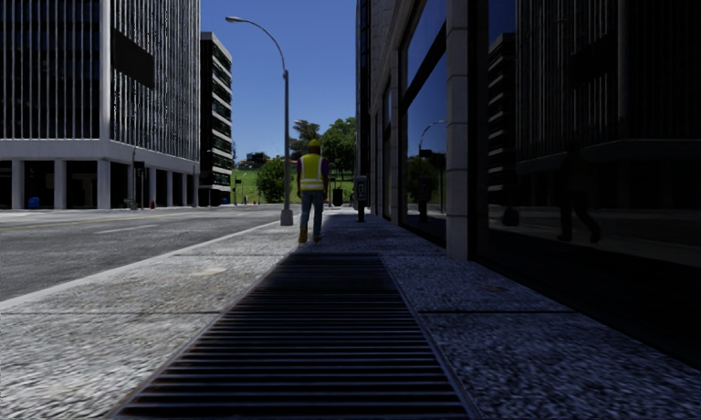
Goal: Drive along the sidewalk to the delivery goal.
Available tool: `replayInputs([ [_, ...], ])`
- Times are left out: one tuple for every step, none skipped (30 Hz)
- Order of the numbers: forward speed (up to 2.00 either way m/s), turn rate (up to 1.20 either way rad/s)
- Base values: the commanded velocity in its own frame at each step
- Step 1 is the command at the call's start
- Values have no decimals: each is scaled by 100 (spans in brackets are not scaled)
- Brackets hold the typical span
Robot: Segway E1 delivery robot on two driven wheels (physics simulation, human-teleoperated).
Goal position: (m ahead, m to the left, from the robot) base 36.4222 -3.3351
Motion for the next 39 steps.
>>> replayInputs([
  [200,0],
  [200,0],
  [200,0],
  [200,0],
  [200,0],
  [200,0],
  [200,0],
  [200,0],
  [200,0],
  [200,0],
  [200,0],
  [200,0],
  [200,0],
  [200,0],
  [200,0],
  [200,0],
  [200,0],
  [200,0],
  [200,0],
  [200,0],
  [200,0],
  [200,0],
  [200,0],
  [200,0],
  [200,0],
  [200,0],
  [200,0],
  [200,0],
  [200,0],
  [200,0],
  [200,0],
  [200,0],
  [200,0],
  [200,0],
  [200,0],
  [200,0],
  [200,0],
  [200,0],
  [200,0],
])
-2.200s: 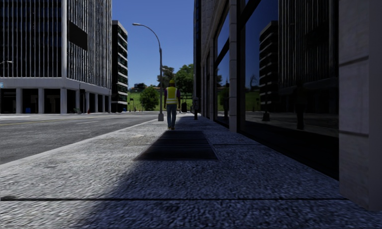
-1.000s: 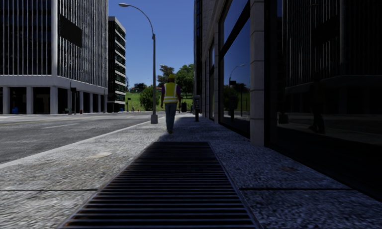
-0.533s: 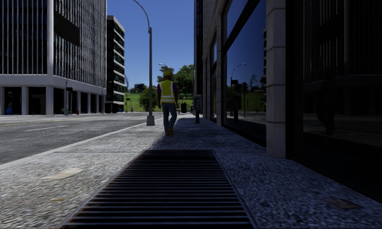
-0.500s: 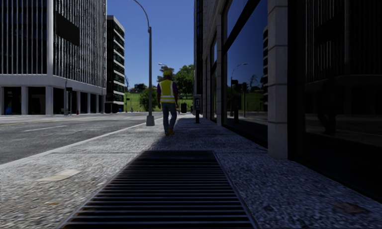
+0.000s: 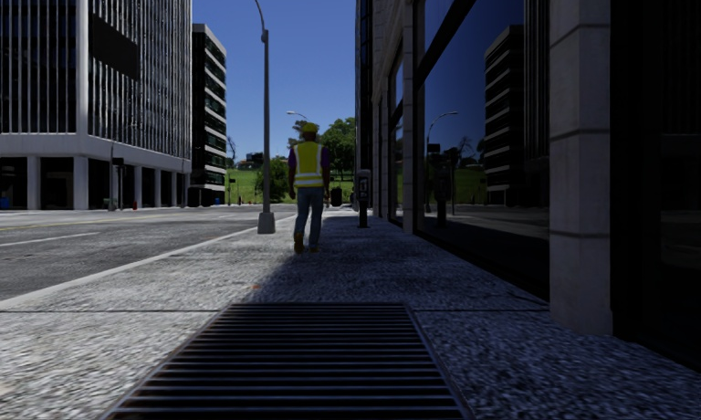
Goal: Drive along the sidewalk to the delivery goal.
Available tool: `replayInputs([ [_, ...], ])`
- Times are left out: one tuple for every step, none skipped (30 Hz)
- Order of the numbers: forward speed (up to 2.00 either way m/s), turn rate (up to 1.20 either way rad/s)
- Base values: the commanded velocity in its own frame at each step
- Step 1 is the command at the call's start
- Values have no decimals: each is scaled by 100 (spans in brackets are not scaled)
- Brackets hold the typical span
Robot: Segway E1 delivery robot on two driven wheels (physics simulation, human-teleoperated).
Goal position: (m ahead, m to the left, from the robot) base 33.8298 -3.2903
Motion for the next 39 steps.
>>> replayInputs([
  [200,0],
  [200,0],
  [200,0],
  [200,0],
  [200,0],
  [200,0],
  [200,0],
  [200,0],
  [200,0],
  [200,0],
  [200,0],
  [200,0],
  [200,0],
  [200,0],
  [200,0],
  [200,0],
  [200,0],
  [200,0],
  [200,0],
  [200,0],
  [200,0],
  [200,0],
  [200,0],
  [200,0],
  [200,0],
  [200,0],
  [200,0],
  [200,0],
  [200,0],
  [200,0],
  [200,0],
  [200,0],
  [200,0],
  [200,0],
  [200,0],
  [200,0],
  [200,0],
  [200,0],
  [200,0],
])
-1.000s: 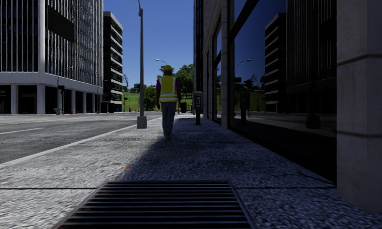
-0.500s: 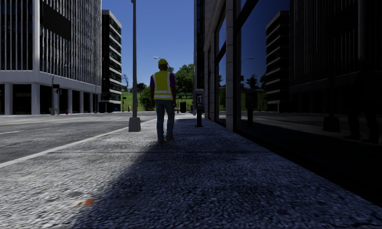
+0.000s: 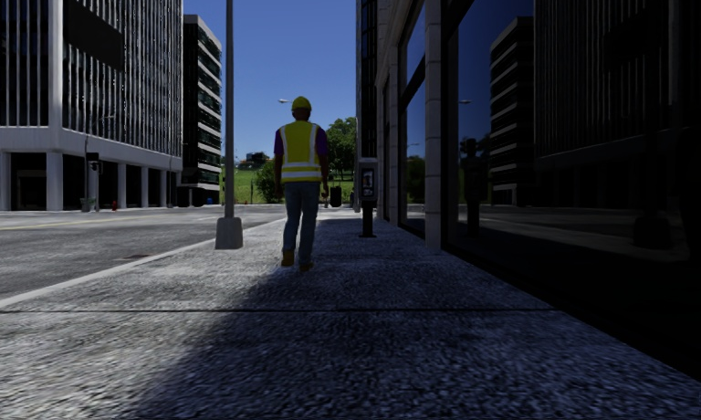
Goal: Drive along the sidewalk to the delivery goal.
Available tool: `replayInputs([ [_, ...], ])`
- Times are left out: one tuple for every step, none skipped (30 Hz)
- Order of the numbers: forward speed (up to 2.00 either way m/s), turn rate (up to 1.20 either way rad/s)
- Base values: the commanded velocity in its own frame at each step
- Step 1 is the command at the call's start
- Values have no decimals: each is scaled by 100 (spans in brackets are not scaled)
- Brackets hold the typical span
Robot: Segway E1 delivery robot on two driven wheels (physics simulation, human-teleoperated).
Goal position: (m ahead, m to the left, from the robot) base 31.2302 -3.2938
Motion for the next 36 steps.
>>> replayInputs([
  [200,0],
  [200,0],
  [200,0],
  [200,0],
  [200,0],
  [200,0],
  [200,0],
  [200,0],
  [200,0],
  [200,0],
  [200,0],
  [200,0],
  [200,0],
  [200,0],
  [200,7],
  [200,13],
  [196,14],
  [187,15],
  [187,15],
  [172,16],
  [159,19],
  [143,25],
  [133,28],
  [133,28],
  [128,29],
  [127,29],
  [126,29],
  [126,29],
  [126,29],
  [126,29],
  [126,29],
  [126,29],
  [126,29],
  [126,29],
  [126,29],
  [126,29],
])
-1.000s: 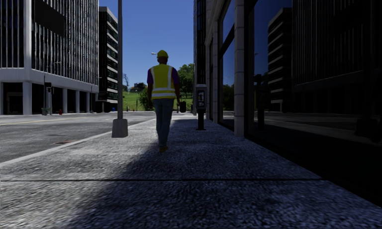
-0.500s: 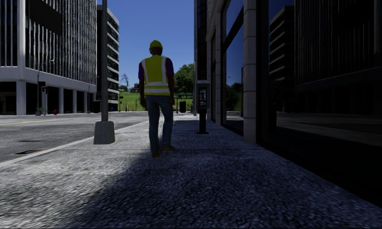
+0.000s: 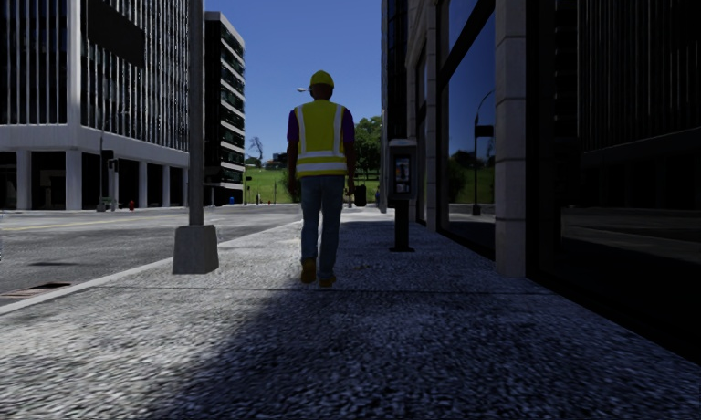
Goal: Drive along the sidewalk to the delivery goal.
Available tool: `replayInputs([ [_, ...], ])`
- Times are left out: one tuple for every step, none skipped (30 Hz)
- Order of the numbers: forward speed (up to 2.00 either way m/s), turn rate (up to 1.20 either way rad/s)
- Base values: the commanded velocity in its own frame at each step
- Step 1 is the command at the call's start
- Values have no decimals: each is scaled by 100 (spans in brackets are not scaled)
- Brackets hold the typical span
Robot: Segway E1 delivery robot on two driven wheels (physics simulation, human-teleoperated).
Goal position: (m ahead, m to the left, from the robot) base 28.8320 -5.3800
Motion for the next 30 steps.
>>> replayInputs([
  [126,29],
  [127,29],
  [127,29],
  [127,29],
  [127,29],
  [127,29],
  [127,29],
  [127,29],
  [127,29],
  [127,23],
  [127,21],
  [129,20],
  [129,20],
  [133,19],
  [135,16],
  [135,10],
  [135,10],
  [135,2],
  [135,0],
  [135,0],
  [135,0],
  [135,0],
  [135,0],
  [135,0],
  [136,0],
  [136,0],
  [136,0],
  [136,0],
  [130,0],
  [126,0],
])
